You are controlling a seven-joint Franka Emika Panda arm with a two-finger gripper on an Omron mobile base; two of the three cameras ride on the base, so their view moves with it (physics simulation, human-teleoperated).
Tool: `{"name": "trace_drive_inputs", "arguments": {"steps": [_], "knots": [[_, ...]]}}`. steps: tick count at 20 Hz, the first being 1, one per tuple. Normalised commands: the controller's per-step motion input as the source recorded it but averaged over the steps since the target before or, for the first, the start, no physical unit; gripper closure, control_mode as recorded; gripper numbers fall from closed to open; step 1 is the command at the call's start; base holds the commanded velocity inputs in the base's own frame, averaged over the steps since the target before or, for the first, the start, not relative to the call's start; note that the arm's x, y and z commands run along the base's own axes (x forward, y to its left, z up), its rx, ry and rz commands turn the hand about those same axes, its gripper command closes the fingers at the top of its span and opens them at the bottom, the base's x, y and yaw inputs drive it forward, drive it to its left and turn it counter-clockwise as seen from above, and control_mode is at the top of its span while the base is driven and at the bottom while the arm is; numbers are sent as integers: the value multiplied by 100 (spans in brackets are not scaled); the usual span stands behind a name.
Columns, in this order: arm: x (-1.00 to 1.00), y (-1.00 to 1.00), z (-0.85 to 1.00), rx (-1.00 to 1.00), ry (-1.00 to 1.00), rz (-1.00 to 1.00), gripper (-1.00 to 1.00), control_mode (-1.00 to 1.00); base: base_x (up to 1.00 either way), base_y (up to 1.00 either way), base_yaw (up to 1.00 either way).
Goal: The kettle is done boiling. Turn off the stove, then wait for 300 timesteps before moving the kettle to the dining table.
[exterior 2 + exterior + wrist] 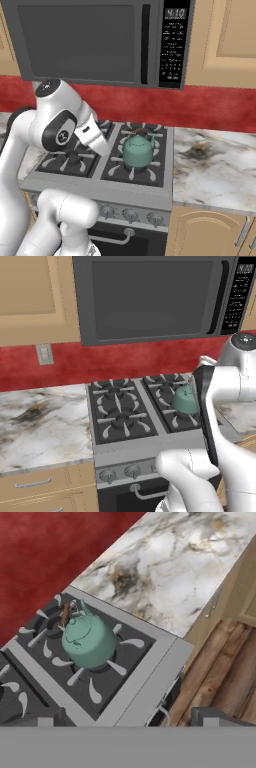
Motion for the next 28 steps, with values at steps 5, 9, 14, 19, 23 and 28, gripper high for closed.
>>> {"name": "trace_drive_inputs", "arguments": {"steps": [5,9,14,19,23,28], "knots": [[26,17,0,-1,0,2,-100,-100,0,0,0],[33,0,-6,-1,0,6,-100,-100,0,0,0],[30,-3,-12,0,0,10,-100,-100,0,0,0],[23,-2,-15,0,1,11,-100,-100,0,0,0],[7,-3,-12,0,0,3,-100,-100,0,0,0],[4,-2,-1,0,0,0,-100,-100,0,0,0]]}}
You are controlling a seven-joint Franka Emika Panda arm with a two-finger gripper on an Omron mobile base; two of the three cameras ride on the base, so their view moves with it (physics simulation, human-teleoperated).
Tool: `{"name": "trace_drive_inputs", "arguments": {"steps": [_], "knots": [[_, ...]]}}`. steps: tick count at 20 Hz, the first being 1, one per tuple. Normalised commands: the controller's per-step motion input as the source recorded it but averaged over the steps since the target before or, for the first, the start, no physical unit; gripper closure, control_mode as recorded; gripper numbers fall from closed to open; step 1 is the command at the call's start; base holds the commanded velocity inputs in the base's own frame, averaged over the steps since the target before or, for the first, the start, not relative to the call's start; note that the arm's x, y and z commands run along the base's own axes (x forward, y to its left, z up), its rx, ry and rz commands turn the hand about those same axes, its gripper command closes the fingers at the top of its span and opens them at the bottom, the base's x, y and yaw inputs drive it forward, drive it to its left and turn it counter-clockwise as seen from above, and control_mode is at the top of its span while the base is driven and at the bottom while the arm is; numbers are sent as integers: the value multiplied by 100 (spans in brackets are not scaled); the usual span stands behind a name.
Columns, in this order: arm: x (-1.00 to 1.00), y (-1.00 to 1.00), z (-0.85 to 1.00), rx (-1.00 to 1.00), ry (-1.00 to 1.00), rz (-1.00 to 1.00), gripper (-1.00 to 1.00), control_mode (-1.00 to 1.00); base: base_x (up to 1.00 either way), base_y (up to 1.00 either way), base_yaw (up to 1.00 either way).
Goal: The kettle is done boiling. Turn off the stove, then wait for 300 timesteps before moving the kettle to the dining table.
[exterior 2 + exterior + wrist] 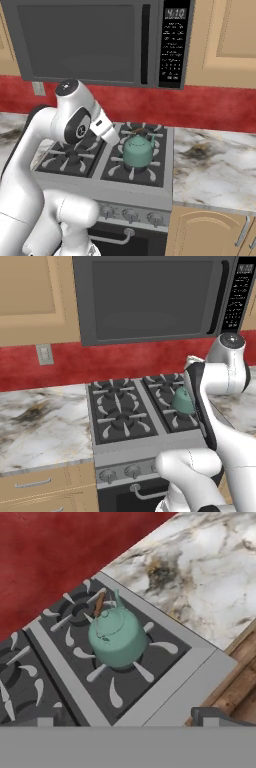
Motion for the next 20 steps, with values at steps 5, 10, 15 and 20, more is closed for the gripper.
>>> {"name": "trace_drive_inputs", "arguments": {"steps": [5,10,15,20], "knots": [[16,-3,0,0,0,0,-100,-100,0,0,0],[17,-9,-1,0,0,0,-100,-100,0,0,0],[15,-13,-6,0,0,0,-100,-100,0,0,0],[15,-8,-9,0,1,0,-100,-100,0,0,0]]}}
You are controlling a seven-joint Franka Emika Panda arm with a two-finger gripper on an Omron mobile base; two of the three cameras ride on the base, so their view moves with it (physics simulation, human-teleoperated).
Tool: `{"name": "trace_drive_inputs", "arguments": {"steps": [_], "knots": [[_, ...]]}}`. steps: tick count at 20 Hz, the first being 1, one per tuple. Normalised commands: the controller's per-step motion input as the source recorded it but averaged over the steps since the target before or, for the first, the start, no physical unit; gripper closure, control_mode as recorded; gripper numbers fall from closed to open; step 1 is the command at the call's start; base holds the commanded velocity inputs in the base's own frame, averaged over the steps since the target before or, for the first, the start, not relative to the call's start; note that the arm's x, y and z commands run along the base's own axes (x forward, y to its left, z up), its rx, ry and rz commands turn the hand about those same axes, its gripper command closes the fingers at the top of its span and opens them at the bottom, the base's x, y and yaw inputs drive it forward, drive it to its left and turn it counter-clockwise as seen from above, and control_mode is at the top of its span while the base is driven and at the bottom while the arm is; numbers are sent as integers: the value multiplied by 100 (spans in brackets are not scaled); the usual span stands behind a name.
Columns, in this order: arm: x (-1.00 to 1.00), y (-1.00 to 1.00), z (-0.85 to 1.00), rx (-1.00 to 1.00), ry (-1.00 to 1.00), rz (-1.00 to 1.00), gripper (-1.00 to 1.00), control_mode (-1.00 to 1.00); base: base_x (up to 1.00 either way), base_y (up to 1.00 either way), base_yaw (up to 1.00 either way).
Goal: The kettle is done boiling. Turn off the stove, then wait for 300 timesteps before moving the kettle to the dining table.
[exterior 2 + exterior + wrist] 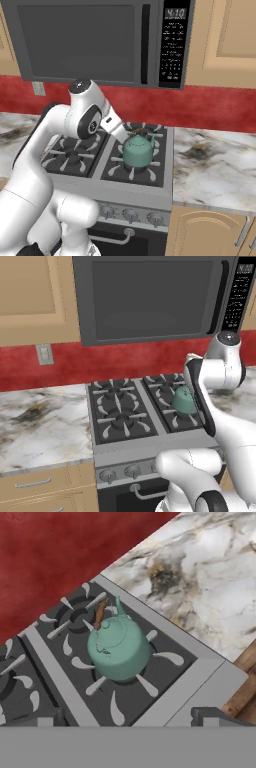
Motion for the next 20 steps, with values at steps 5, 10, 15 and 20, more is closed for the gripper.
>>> {"name": "trace_drive_inputs", "arguments": {"steps": [5,10,15,20], "knots": [[15,-2,-17,0,4,0,-100,-100,0,0,0],[16,-3,-18,0,4,0,-100,-100,0,0,0],[9,-9,-13,0,1,0,-100,-100,0,0,0],[9,-9,-9,0,1,0,-100,-100,0,0,0]]}}
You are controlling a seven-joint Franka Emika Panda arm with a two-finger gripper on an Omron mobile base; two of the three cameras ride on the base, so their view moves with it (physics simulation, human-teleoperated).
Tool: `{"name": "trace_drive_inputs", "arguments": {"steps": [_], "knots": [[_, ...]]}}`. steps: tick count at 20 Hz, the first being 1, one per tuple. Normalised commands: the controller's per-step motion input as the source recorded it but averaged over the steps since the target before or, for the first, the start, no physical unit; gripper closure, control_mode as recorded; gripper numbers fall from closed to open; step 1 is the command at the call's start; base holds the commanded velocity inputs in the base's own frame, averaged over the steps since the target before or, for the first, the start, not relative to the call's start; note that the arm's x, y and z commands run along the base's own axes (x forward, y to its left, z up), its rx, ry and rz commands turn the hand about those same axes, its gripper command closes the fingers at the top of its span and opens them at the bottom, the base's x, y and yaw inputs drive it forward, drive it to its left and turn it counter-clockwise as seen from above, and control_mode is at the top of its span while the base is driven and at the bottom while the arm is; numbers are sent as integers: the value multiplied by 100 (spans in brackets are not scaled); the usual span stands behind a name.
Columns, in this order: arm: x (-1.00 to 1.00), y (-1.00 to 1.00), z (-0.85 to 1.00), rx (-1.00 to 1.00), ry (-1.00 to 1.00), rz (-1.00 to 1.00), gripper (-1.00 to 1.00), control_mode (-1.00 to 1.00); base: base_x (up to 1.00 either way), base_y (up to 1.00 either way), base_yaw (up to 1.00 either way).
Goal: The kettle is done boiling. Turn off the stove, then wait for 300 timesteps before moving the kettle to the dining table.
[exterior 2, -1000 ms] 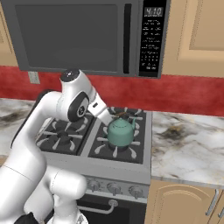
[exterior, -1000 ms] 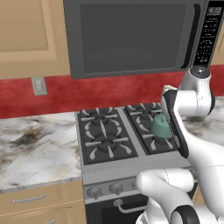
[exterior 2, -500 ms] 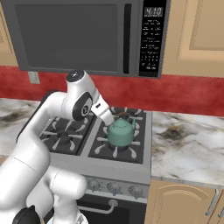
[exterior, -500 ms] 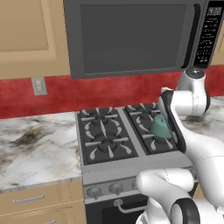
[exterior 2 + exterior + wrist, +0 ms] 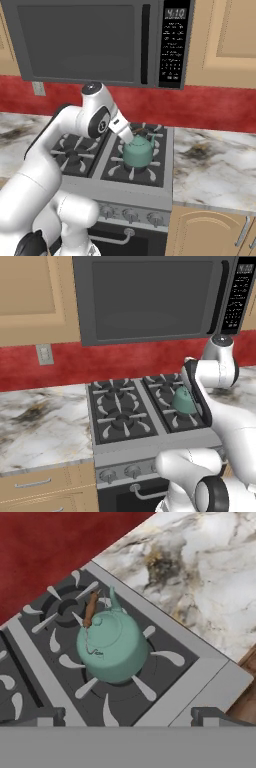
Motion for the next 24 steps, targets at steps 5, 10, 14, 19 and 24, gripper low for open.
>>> {"name": "trace_drive_inputs", "arguments": {"steps": [5,10,14,19,24], "knots": [[15,-3,-10,0,2,0,-100,-100,0,0,0],[19,-1,-8,0,2,0,-100,-100,0,0,0],[11,-7,-11,0,3,0,-100,-100,0,0,0],[10,-10,-13,0,4,0,-100,-100,0,0,0],[14,-4,-9,0,4,0,-100,-100,0,0,0]]}}
